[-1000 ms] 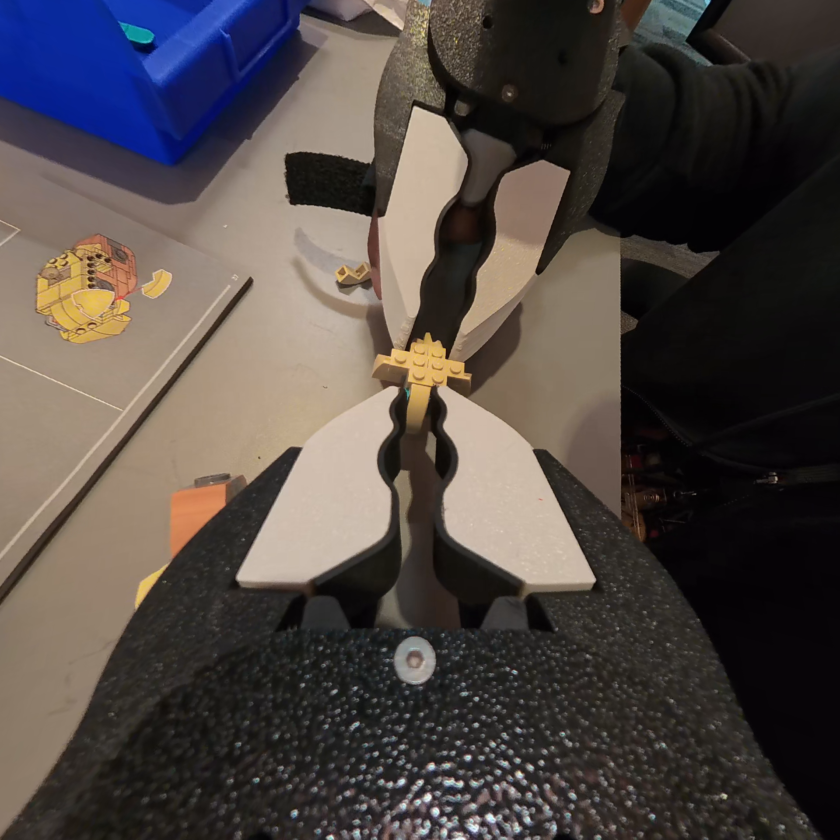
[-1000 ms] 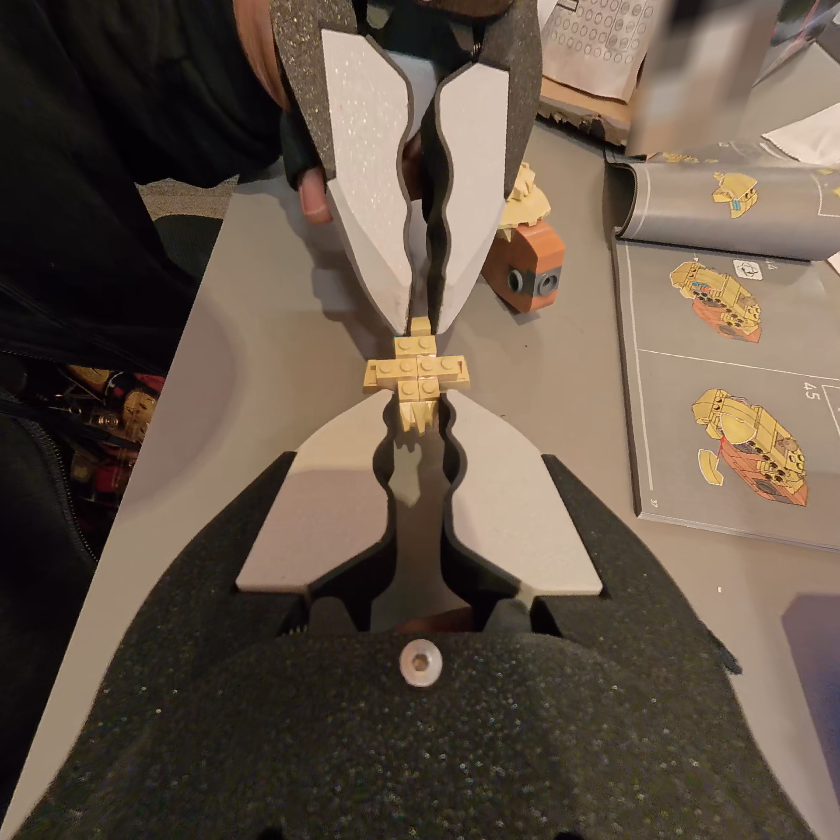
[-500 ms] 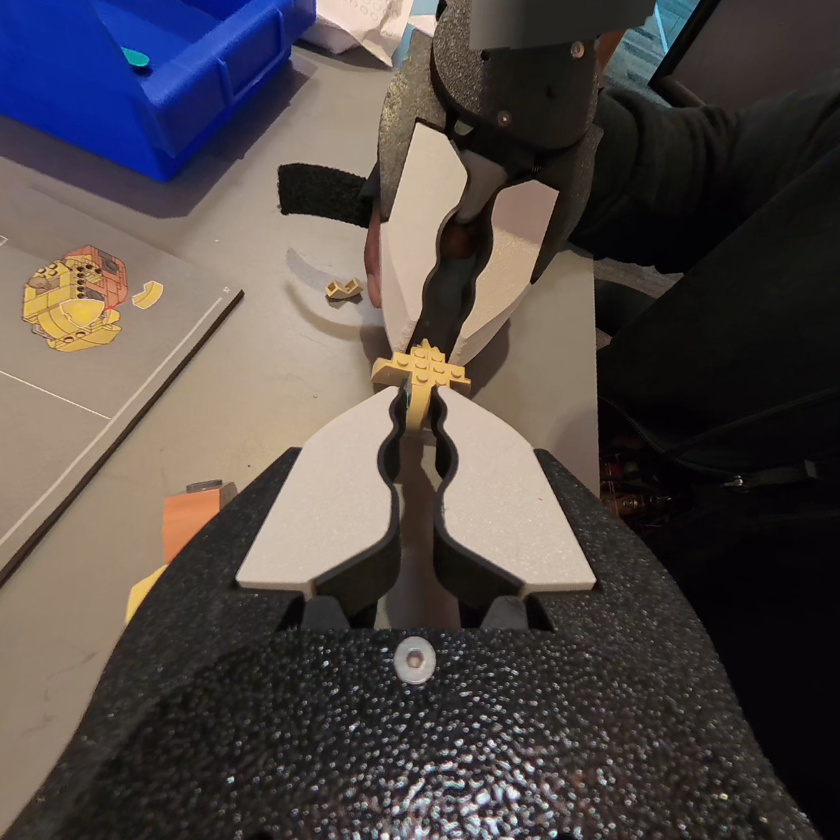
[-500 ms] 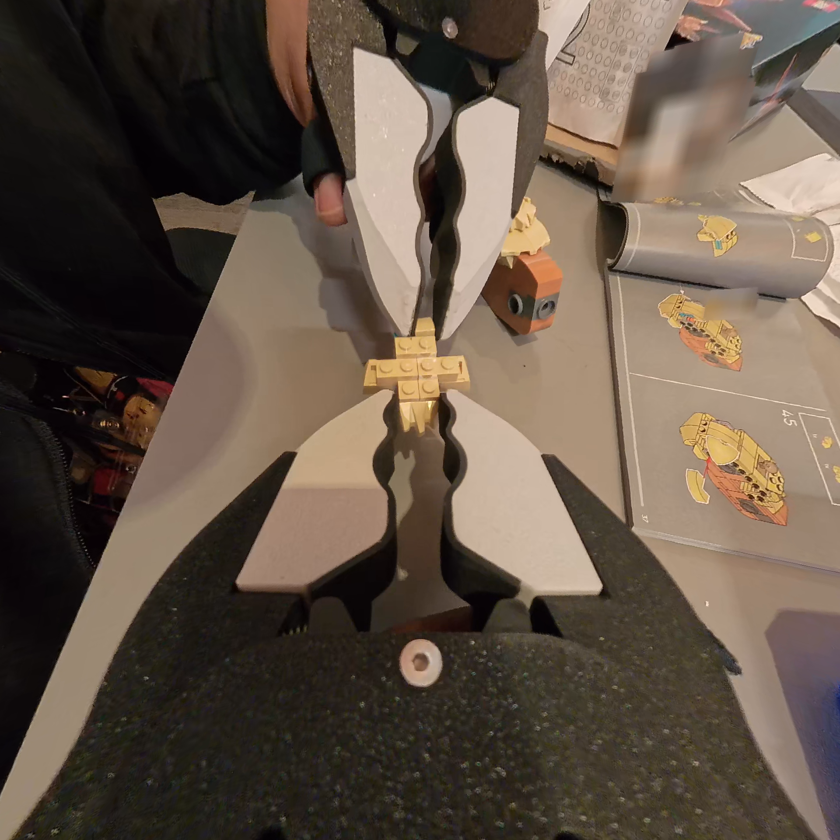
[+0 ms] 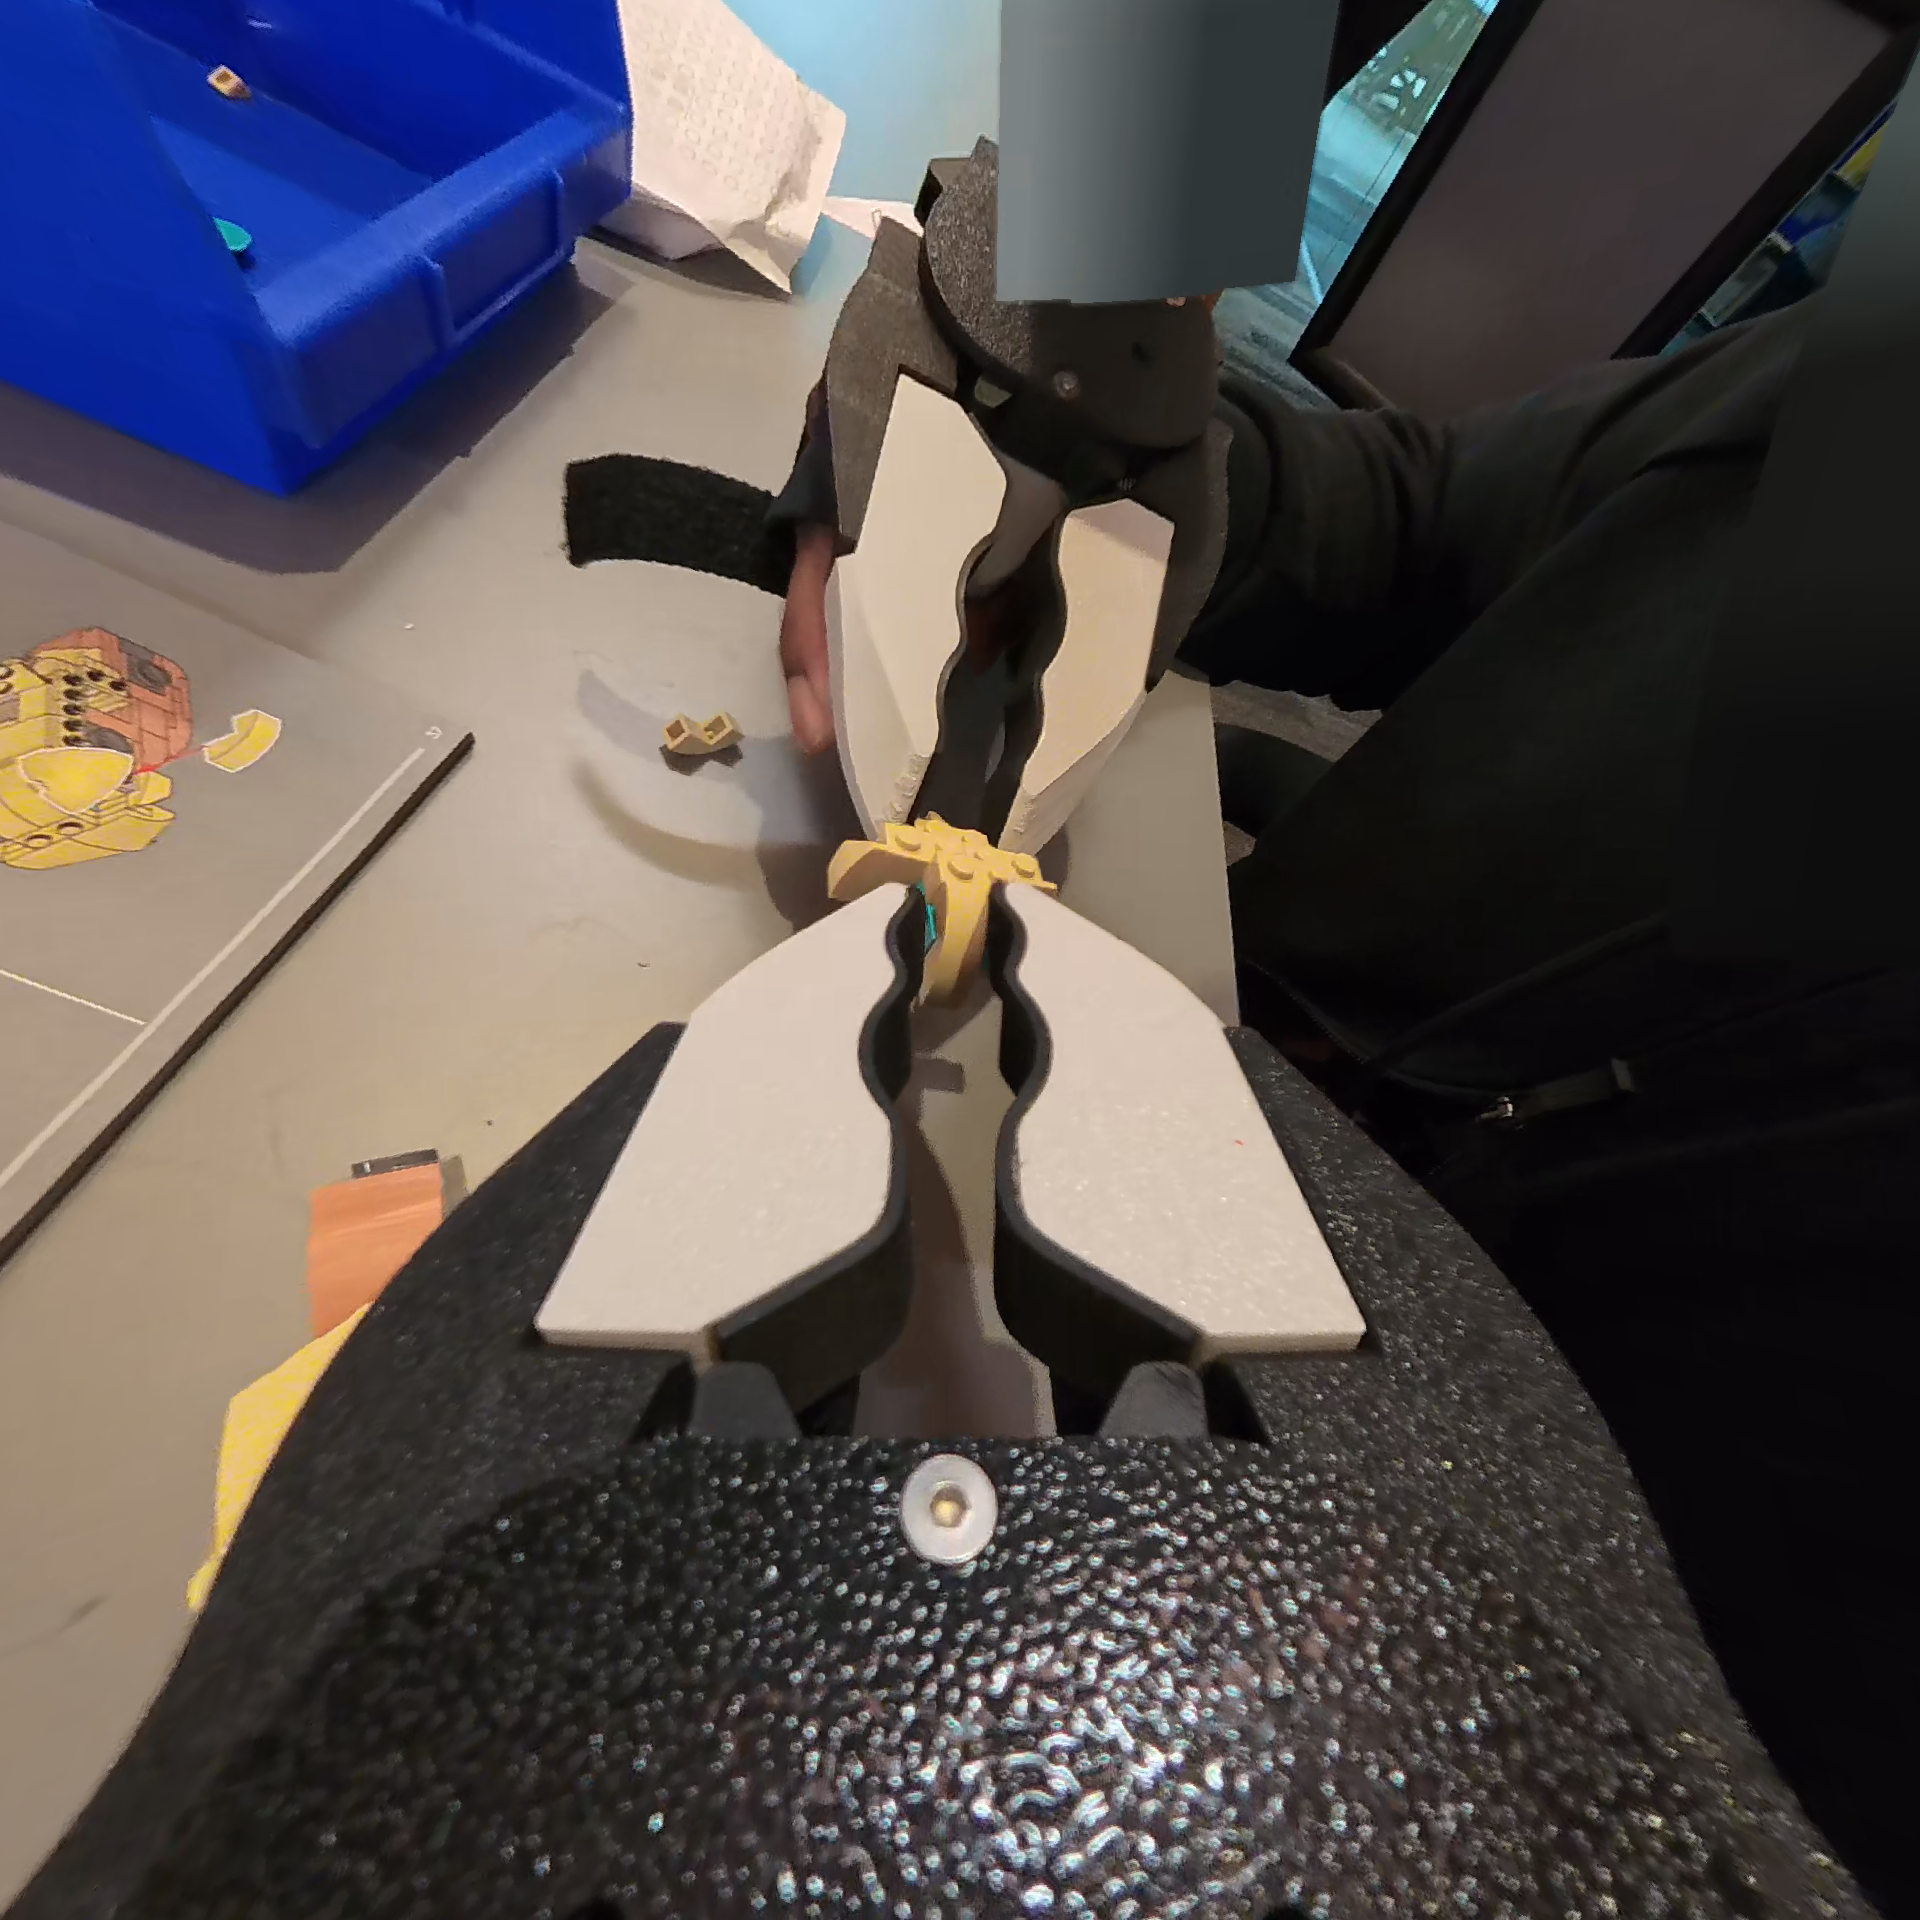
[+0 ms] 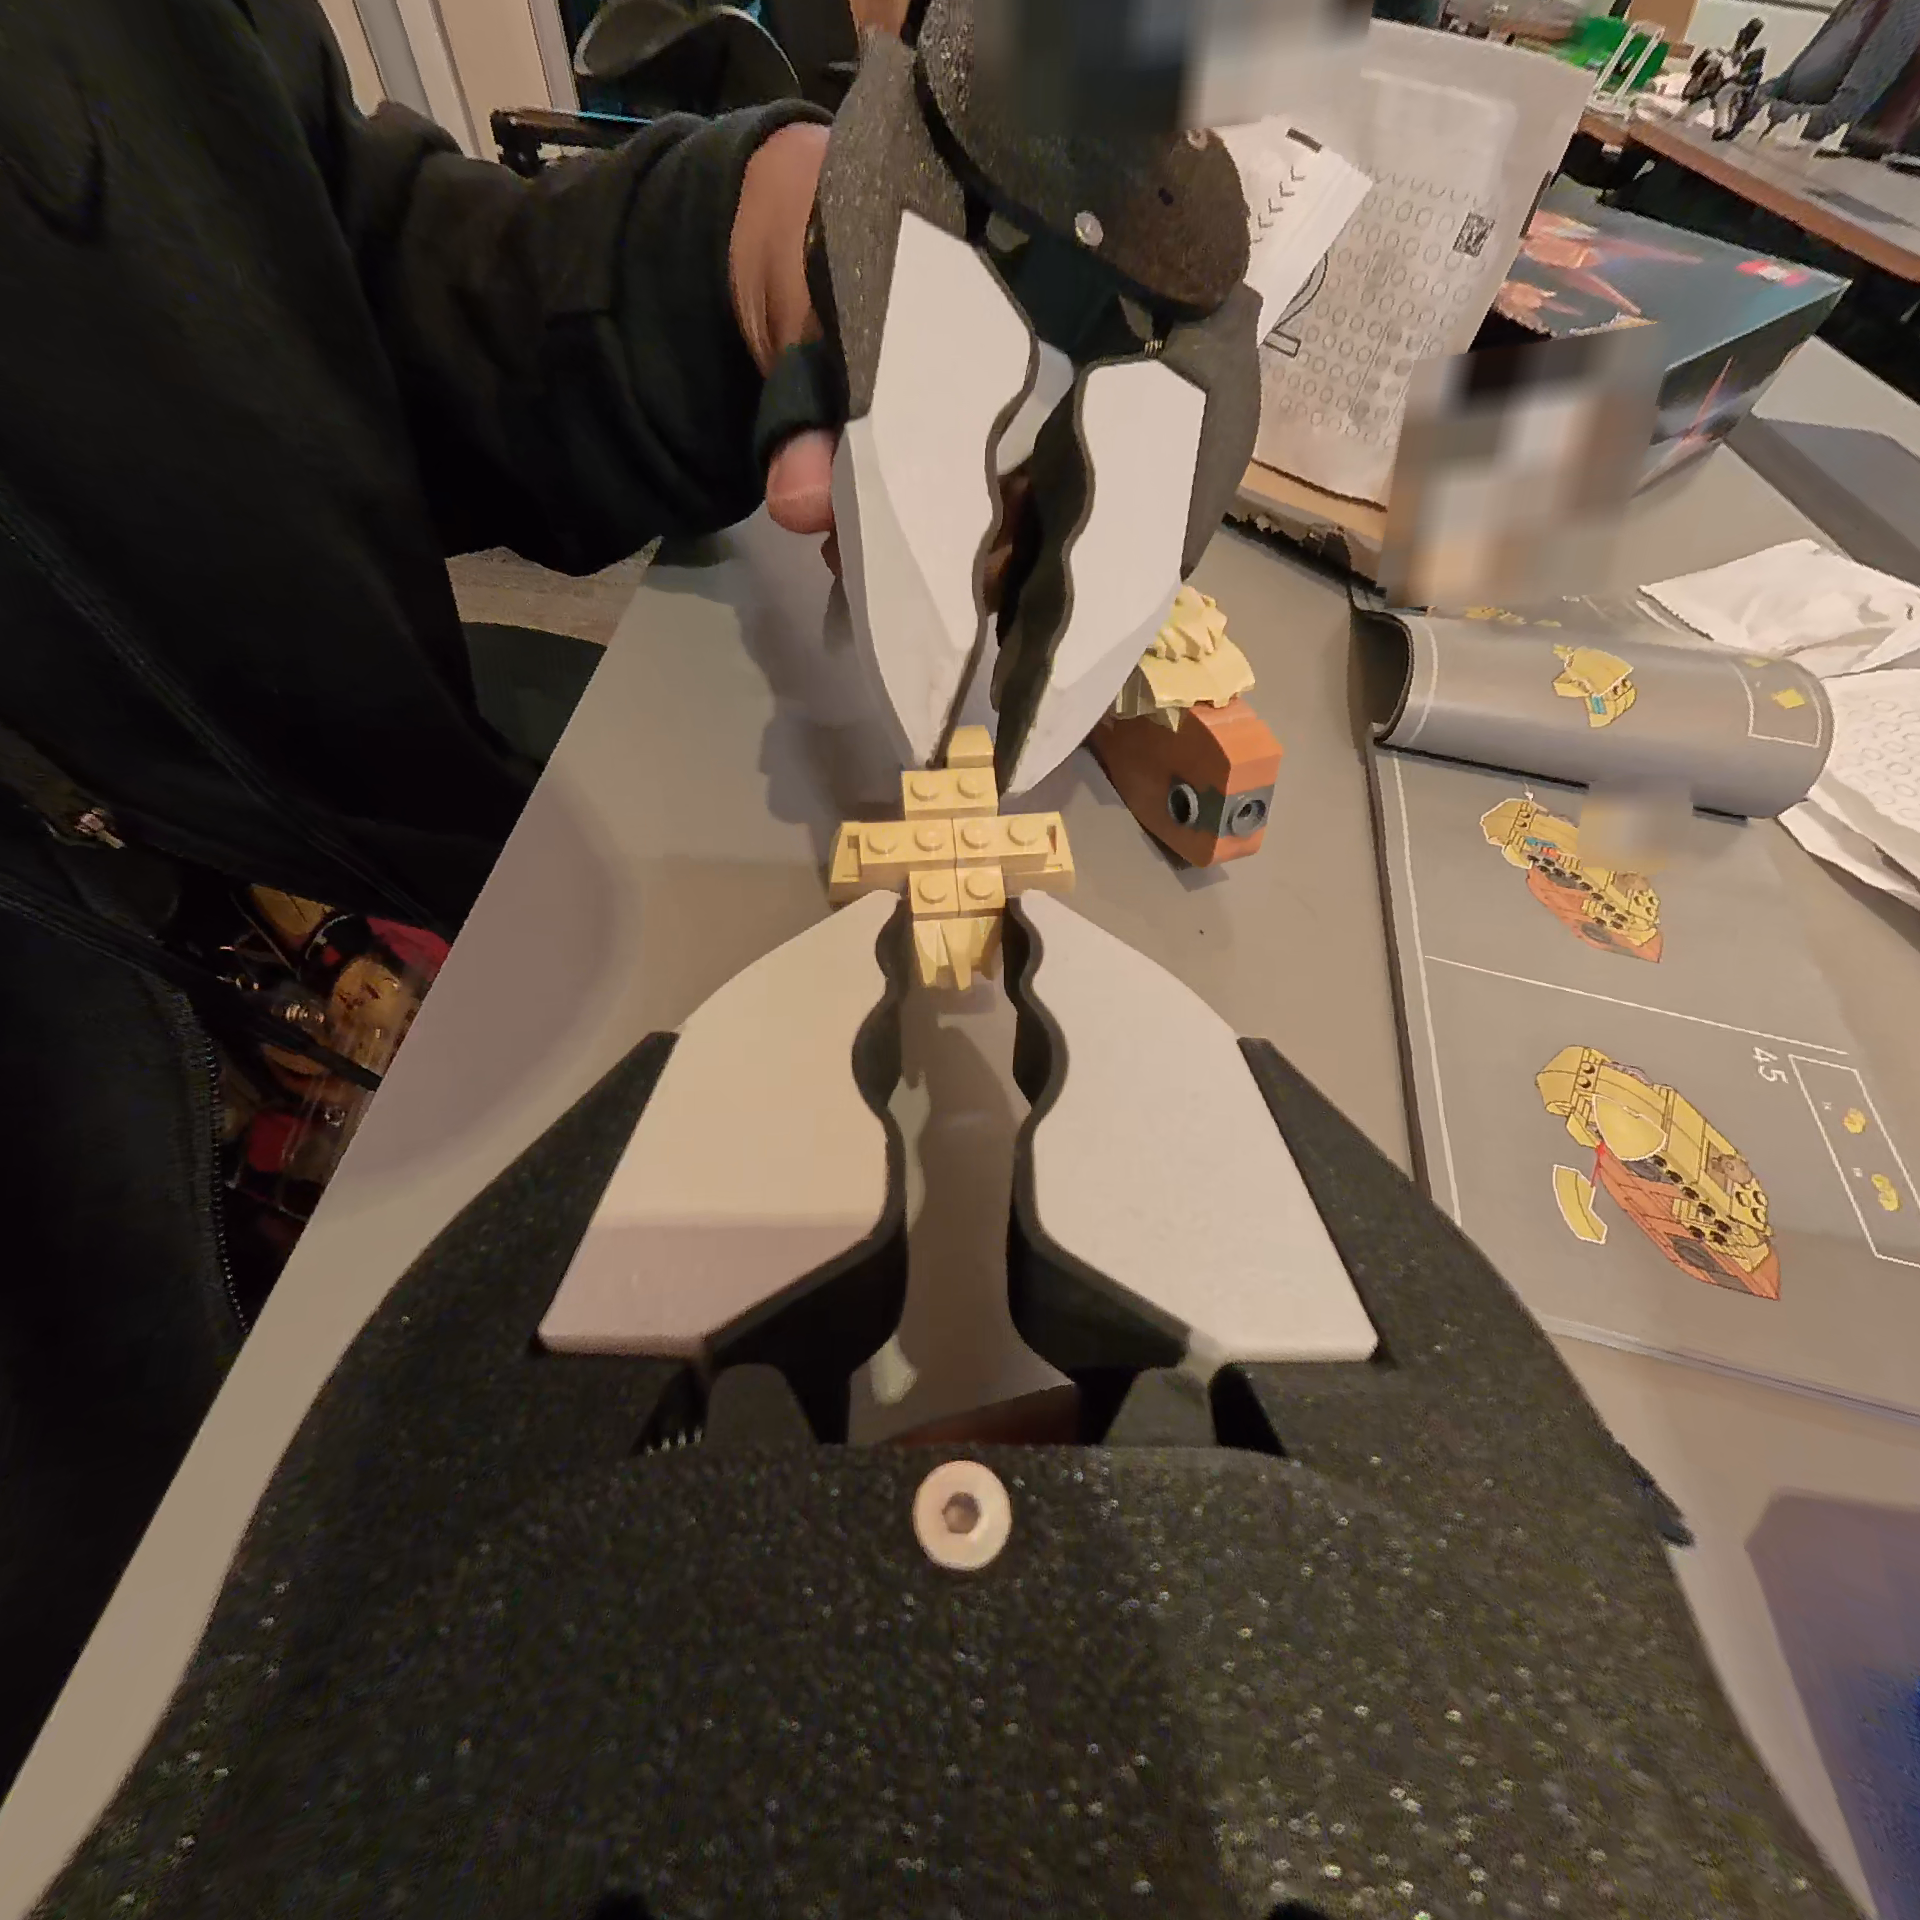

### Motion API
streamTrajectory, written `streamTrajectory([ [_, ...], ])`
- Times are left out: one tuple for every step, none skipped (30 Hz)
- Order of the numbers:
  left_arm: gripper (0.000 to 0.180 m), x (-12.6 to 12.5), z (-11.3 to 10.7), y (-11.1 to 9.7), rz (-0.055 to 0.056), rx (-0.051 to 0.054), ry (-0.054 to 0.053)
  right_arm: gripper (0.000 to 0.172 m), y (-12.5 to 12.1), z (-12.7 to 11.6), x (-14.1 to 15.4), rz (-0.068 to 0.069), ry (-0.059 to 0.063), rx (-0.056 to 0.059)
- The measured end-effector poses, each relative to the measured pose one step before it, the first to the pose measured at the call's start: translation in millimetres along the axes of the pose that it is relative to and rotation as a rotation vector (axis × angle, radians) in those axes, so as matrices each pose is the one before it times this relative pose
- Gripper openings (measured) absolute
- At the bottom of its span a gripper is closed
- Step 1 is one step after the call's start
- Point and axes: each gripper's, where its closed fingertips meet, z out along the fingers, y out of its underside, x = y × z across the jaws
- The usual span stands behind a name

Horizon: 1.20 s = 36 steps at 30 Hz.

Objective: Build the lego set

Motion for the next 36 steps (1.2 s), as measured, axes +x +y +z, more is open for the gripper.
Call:
streamTrajectory([
  [0.011, 0.74, -0.20, -0.48, -0.0035, 0.0020, 0.0065, 0.016, -0.59, 0.01, -0.29, -0.0026, -0.0010, 0.0044],
  [0.011, 0.33, -0.22, -0.16, -0.0019, 0.0007, 0.0029, 0.016, -0.49, -0.07, -0.03, -0.0018, 0.0008, 0.0038],
  [0.011, 0.14, -0.23, -0.46, -0.0010, 0.0018, 0.0013, 0.016, -0.43, 0.01, -0.02, -0.0020, 0.0015, 0.0038],
  [0.011, 0.41, -0.16, -0.30, 0.0000, 0.0018, 0.0026, 0.016, -0.55, 0.00, -0.12, -0.0007, -0.0004, 0.0041],
  [0.012, 0.37, -0.24, -0.42, -0.0017, 0.0027, 0.0027, 0.016, -0.49, -0.01, -0.07, 0.0008, -0.0009, 0.0038],
  [0.012, 0.12, -0.16, -0.25, -0.0028, 0.0018, 0.0021, 0.016, -0.25, -0.04, -0.01, 0.0025, -0.0011, 0.0028],
  [0.012, 0.01, -0.14, -0.12, -0.0026, 0.0015, 0.0016, 0.016, -0.10, 0.10, 0.08, 0.0025, -0.0010, 0.0020],
  [0.012, 0.12, -0.03, -0.20, -0.0028, 0.0015, 0.0025, 0.016, -0.20, 0.03, -0.06, 0.0022, -0.0013, 0.0021],
  [0.012, 0.23, -0.12, -0.32, -0.0027, 0.0024, 0.0029, 0.016, -0.32, 0.05, -0.16, 0.0017, -0.0013, 0.0030],
  [0.012, 0.25, -0.21, -0.46, -0.0026, 0.0030, 0.0031, 0.016, -0.45, -0.12, -0.21, 0.0034, -0.0026, 0.0040],
  [0.012, 0.43, -0.18, -0.54, -0.0019, 0.0031, 0.0036, 0.016, -0.58, -0.15, -0.20, 0.0057, -0.0037, 0.0045],
  [0.012, 0.39, -0.22, -0.61, -0.0026, 0.0038, 0.0033, 0.016, -0.63, -0.13, -0.06, 0.0054, -0.0028, 0.0049],
  [0.012, 0.24, -0.15, -0.75, -0.0021, 0.0037, 0.0024, 0.016, -0.55, -0.29, 0.03, 0.0037, -0.0016, 0.0045],
  [0.012, 0.41, -0.07, -0.47, -0.0016, 0.0022, 0.0029, 0.016, -0.45, -0.13, -0.11, 0.0027, -0.0021, 0.0039],
  [0.012, 0.23, -0.06, -0.33, -0.0019, 0.0014, 0.0023, 0.016, -0.39, -0.11, -0.13, 0.0020, -0.0013, 0.0031],
  [0.013, 0.34, -0.08, -0.45, -0.0010, 0.0021, 0.0028, 0.016, -0.43, -0.11, -0.15, 0.0024, -0.0019, 0.0036],
  [0.013, 0.47, 0.00, -0.44, -0.0018, 0.0026, 0.0036, 0.016, -0.51, -0.18, -0.24, 0.0029, -0.0026, 0.0045],
  [0.013, 0.46, -0.03, -0.54, -0.0027, 0.0032, 0.0040, 0.016, -0.64, -0.35, -0.25, 0.0045, -0.0032, 0.0063],
  [0.013, 0.30, -0.19, -0.84, -0.0031, 0.0044, 0.0025, 0.016, -0.72, -0.31, 0.02, 0.0054, -0.0024, 0.0069],
  [0.013, 0.37, -0.18, -0.71, -0.0015, 0.0041, 0.0024, 0.016, -0.77, -0.29, -0.22, 0.0044, -0.0030, 0.0072],
  [0.013, 0.54, -0.06, -0.62, -0.0018, 0.0039, 0.0035, 0.016, -0.78, -0.33, -0.30, 0.0035, -0.0031, 0.0072],
  [0.014, 0.71, -0.09, -0.86, -0.0017, 0.0045, 0.0042, 0.016, -0.79, -0.19, -0.20, 0.0039, -0.0028, 0.0069],
  [0.014, 0.68, 0.01, -0.76, 0.0004, 0.0031, 0.0032, 0.016, -0.77, -0.20, -0.24, 0.0058, -0.0037, 0.0067],
  [0.014, 0.50, -0.22, -0.78, 0.0017, 0.0036, 0.0015, 0.016, -0.86, -0.24, -0.29, 0.0071, -0.0048, 0.0075],
  [0.014, 0.42, -0.18, -0.84, 0.0019, 0.0029, 0.0011, 0.016, -0.76, -0.23, -0.22, 0.0070, -0.0042, 0.0075],
  [0.014, 0.38, -0.04, -0.80, 0.0030, 0.0027, 0.0001, 0.017, -0.87, -0.25, 0.01, 0.0053, -0.0020, 0.0065],
  [0.014, 0.20, -0.15, -0.74, 0.0030, 0.0024, -0.0010, 0.017, -0.48, -0.12, -0.19, 0.0038, -0.0027, 0.0045],
  [0.015, 0.13, 0.01, -0.45, 0.0026, 0.0007, -0.0011, 0.017, -0.35, -0.16, -0.05, 0.0028, -0.0018, 0.0026],
  [0.015, 0.11, -0.02, -0.25, 0.0021, 0.0006, -0.0005, 0.017, -0.22, -0.15, -0.21, 0.0020, -0.0018, 0.0023],
  [0.015, 0.06, 0.06, -0.40, 0.0002, 0.0018, -0.0001, 0.016, -0.19, -0.05, -0.05, 0.0014, -0.0006, 0.0018],
  [0.015, -0.07, -0.04, -0.22, -0.0008, 0.0015, 0.0003, 0.016, -0.26, -0.13, 0.01, 0.0016, -0.0007, 0.0016],
  [0.016, -0.14, 0.09, -0.18, -0.0019, 0.0021, 0.0004, 0.017, -0.05, -0.05, 0.01, 0.0013, -0.0002, 0.0014],
  [0.016, -0.23, 0.00, -0.16, -0.0024, 0.0017, 0.0004, 0.016, -0.05, -0.09, -0.06, 0.0006, -0.0005, 0.0006],
  [0.017, -0.15, 0.01, -0.17, -0.0021, 0.0018, 0.0011, 0.016, -0.14, -0.01, 0.06, 0.0010, -0.0003, 0.0012],
  [0.017, -0.02, 0.05, -0.24, -0.0031, 0.0023, 0.0016, 0.016, -0.02, -0.07, -0.03, 0.0012, -0.0006, 0.0012],
  [0.017, 0.11, 0.13, -0.26, -0.0029, 0.0023, 0.0025, 0.016, -0.16, -0.07, 0.08, 0.0005, -0.0001, 0.0015],
])
